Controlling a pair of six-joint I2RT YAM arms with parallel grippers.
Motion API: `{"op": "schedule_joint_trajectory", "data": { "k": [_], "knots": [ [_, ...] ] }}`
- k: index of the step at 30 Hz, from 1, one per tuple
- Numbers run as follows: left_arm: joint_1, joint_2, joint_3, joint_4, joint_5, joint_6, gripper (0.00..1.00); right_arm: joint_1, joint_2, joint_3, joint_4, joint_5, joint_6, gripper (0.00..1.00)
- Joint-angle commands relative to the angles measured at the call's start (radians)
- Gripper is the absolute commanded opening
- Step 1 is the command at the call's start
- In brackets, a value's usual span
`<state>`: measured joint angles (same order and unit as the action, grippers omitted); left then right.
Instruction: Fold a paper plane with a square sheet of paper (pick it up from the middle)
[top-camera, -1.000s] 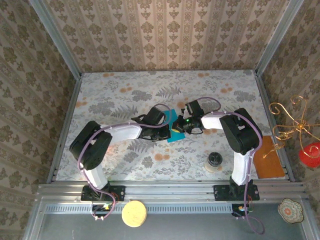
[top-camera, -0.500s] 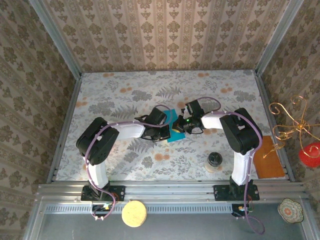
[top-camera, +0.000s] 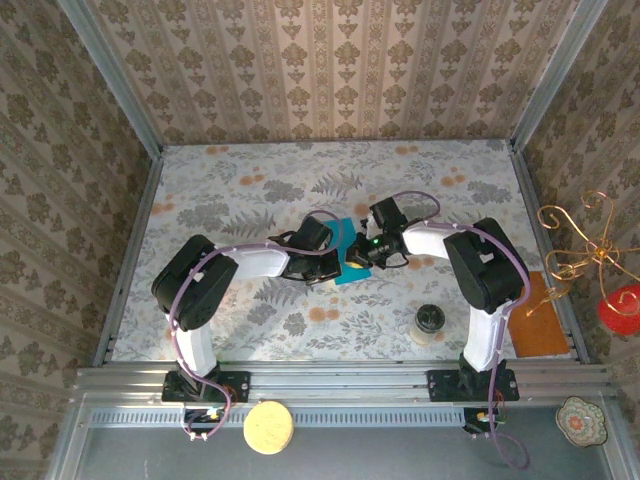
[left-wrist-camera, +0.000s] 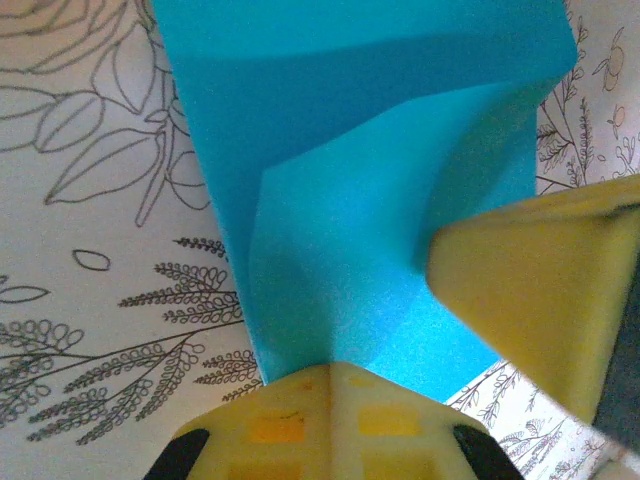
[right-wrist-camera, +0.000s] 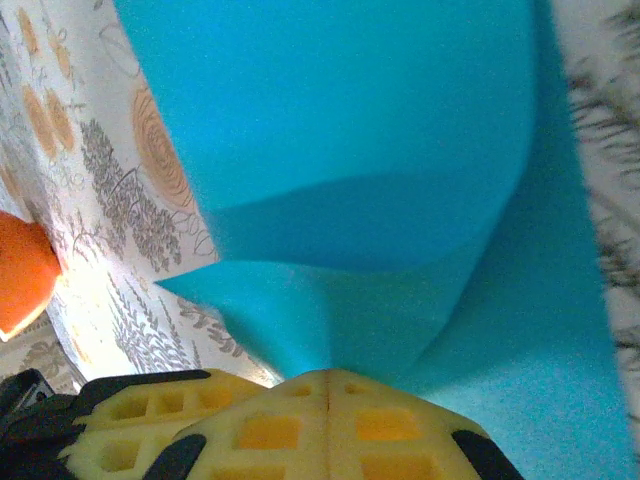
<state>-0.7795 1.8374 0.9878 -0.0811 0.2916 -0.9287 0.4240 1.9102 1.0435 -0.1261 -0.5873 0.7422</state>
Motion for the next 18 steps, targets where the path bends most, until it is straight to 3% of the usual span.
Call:
{"op": "schedule_joint_trajectory", "data": {
  "k": [1,9,18],
  "knots": [
    [-0.011,0.024,-0.034,-0.070,-0.012,-0.013,0.00,0.012,0.005,0.000,-0.017,-0.034,-0.016,0.08],
    [-0.010,0.023,-0.038,-0.088,-0.012,-0.016,0.00,0.016,0.058,0.049,-0.069,0.022,-0.059,0.08],
    [-0.010,0.016,-0.093,-0.098,-0.005,-0.048,0.00,-0.094,0.123,0.112,-0.056,0.102,-0.076,0.08]
  ]
}}
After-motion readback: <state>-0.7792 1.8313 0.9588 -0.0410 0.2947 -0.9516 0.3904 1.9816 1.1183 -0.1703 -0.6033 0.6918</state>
